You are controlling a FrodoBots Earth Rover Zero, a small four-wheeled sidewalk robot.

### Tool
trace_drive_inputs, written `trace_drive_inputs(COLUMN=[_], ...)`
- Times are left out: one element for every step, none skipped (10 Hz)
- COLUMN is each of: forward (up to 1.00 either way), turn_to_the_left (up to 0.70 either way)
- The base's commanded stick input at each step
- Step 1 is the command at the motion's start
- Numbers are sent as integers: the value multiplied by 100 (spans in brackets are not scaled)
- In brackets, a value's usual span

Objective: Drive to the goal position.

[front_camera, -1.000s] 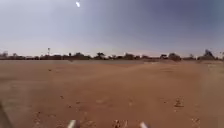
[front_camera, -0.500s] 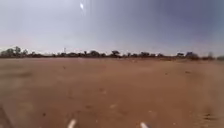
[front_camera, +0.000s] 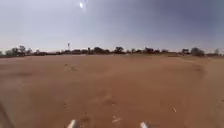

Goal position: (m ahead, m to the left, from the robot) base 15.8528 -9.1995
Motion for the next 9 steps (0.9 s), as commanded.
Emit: trace_drive_inputs(forward=[70,70,70,70,70,70,70,70,70], turn_to_the_left=[-35,-35,-35,-35,-35,-35,-16,0,0])
